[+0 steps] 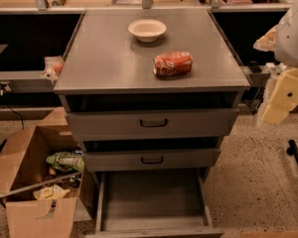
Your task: Place coke can into bottom drawer
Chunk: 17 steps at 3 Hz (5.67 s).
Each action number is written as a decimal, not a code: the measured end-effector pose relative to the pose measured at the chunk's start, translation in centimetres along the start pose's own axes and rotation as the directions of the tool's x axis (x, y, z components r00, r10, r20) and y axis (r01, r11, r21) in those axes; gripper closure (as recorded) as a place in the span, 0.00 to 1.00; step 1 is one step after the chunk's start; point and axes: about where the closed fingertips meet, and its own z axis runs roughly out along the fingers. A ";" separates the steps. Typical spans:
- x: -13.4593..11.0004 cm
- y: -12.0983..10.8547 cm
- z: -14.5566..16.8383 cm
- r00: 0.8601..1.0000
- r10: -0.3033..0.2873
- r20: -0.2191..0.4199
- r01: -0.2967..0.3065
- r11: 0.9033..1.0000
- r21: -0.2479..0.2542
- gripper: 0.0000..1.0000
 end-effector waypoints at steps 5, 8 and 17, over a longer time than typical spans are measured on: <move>-5.4 -13.6 7.8 0.956 -0.021 0.292 0.016 1.000 0.021 0.00; -11.4 -18.5 16.7 0.910 0.101 0.402 -0.070 0.994 -0.090 0.00; -10.1 -4.7 10.3 0.897 0.079 0.435 -0.061 0.997 -0.056 1.00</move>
Offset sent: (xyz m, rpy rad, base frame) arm 0.0201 -0.0023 -0.0018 0.0494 -0.0316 0.0203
